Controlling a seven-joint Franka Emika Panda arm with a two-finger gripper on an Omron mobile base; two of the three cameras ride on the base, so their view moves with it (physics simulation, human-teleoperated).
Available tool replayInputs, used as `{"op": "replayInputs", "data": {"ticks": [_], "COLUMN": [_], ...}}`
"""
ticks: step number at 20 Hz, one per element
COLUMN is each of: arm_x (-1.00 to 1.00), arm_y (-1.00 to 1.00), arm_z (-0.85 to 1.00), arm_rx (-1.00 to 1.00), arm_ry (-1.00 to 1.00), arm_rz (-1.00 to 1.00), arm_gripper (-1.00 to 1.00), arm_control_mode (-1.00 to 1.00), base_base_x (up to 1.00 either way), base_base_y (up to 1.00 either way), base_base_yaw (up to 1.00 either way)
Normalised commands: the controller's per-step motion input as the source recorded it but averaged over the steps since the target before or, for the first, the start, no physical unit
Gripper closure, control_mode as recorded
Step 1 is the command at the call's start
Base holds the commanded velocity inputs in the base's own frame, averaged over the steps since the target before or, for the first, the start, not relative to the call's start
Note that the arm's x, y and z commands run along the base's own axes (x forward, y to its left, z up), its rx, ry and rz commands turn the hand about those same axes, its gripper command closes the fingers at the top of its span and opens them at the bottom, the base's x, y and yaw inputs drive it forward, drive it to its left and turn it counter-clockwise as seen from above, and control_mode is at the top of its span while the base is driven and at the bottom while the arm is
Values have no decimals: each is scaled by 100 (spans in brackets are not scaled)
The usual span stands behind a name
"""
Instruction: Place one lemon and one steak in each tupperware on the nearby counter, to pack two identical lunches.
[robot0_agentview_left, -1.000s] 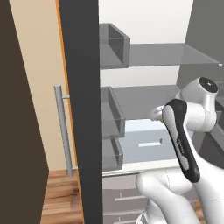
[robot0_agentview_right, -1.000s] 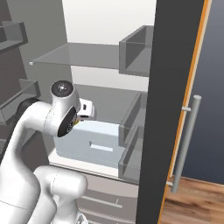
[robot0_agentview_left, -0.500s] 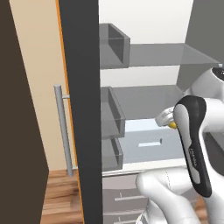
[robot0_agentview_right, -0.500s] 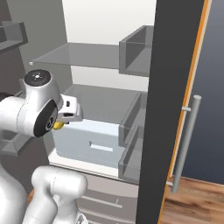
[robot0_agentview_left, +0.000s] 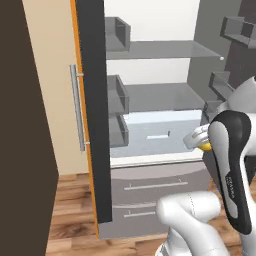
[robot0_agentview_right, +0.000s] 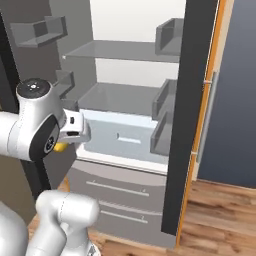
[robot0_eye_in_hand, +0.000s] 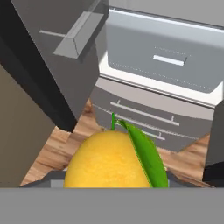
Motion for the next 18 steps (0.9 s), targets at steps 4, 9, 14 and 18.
{"op": "replayInputs", "data": {"ticks": [4, 9, 14, 18], "arm_x": [0, 0, 0, 0], "arm_y": [0, 0, 0, 0], "arm_z": [0, 0, 0, 0], "arm_rx": [0, 0, 0, 0], "arm_ry": [0, 0, 0, 0], "arm_rz": [0, 0, 0, 0], "arm_gripper": [100, 100, 100, 100], "arm_control_mode": [100, 100, 100, 100], "base_base_x": [-97, -65, -16, 0], "base_base_y": [0, -24, -57, -80], "base_base_yaw": [-5, -6, -1, 0]}}
